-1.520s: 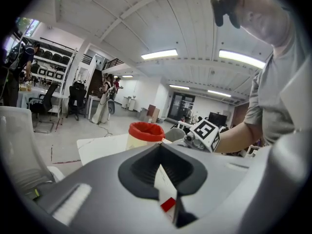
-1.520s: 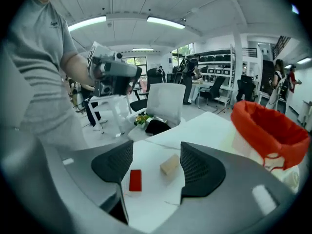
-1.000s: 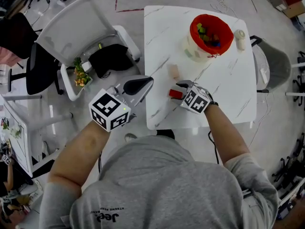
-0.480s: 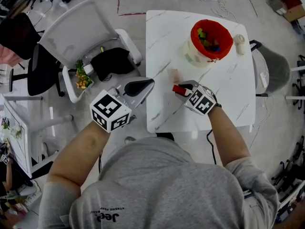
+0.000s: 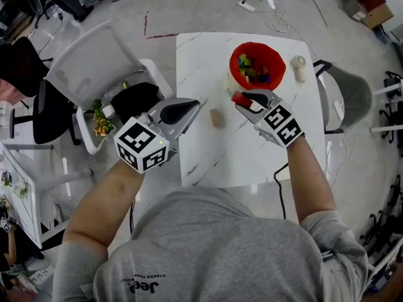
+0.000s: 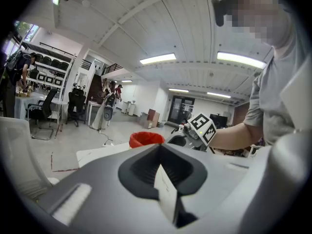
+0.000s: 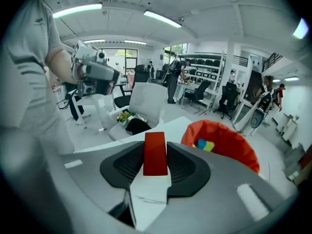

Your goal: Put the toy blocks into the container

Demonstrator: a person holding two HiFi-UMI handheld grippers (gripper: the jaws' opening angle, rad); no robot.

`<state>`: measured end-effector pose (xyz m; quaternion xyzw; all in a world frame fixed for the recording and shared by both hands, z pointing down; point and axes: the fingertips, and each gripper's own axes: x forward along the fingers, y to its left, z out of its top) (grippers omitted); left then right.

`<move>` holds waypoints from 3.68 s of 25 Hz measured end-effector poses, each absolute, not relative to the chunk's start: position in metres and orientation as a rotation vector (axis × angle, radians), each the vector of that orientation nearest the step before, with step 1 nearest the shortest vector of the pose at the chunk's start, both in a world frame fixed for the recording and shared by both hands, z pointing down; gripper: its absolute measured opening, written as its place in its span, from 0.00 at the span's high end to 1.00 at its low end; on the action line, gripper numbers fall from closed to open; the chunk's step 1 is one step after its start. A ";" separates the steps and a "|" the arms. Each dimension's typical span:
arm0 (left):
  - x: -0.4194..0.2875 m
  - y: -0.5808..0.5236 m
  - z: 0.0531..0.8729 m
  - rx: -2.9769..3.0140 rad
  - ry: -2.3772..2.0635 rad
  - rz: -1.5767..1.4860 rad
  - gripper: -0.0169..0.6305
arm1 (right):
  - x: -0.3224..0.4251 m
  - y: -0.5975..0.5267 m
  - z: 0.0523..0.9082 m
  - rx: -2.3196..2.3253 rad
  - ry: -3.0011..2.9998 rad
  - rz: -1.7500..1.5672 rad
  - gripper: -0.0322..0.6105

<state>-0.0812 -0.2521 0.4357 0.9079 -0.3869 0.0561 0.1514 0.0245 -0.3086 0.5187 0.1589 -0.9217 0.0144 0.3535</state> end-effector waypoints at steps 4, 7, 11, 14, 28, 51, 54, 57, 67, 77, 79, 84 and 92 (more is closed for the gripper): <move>-0.072 -0.275 0.424 2.618 -1.127 0.139 0.88 | 0.042 -0.351 0.481 0.508 -2.391 0.016 0.73; -0.067 -0.292 0.417 2.621 -1.141 0.118 0.88 | 0.054 -0.383 0.467 0.565 -2.368 -0.015 0.73; -0.064 -0.310 0.413 2.613 -1.154 0.104 0.88 | 0.061 -0.416 0.458 0.607 -2.336 -0.033 0.72; -0.061 -0.317 0.413 2.615 -1.150 0.113 0.88 | 0.064 -0.431 0.457 0.617 -2.328 -0.046 0.72; -0.069 -0.323 0.417 2.601 -1.163 0.130 0.88 | 0.048 -0.436 0.443 0.649 -2.449 0.028 0.52; -0.113 -0.235 0.462 2.507 -1.212 0.151 0.88 | -0.016 -0.295 0.595 0.589 -2.299 0.388 0.52; -0.118 -0.219 0.470 2.492 -1.213 0.156 0.88 | -0.020 -0.284 0.627 0.604 -2.242 0.464 0.52; -0.124 -0.206 0.477 2.476 -1.215 0.161 0.88 | -0.022 -0.278 0.661 0.634 -2.177 0.510 0.52; -0.139 -0.181 0.482 2.449 -1.237 0.163 0.88 | -0.024 -0.271 0.688 0.672 -2.128 0.472 0.72; -0.131 -0.207 0.445 2.519 -1.246 0.111 0.88 | -0.012 -0.312 0.548 0.773 -2.384 0.341 0.73; -0.124 -0.217 0.436 2.538 -1.240 0.101 0.88 | -0.005 -0.323 0.522 0.788 -2.414 0.305 0.73; -0.103 -0.244 0.419 2.578 -1.228 0.089 0.88 | 0.018 -0.352 0.479 0.815 -2.453 0.267 0.73; -0.072 -0.288 0.402 2.609 -1.214 0.080 0.88 | 0.058 -0.398 0.456 0.856 -2.419 0.225 0.72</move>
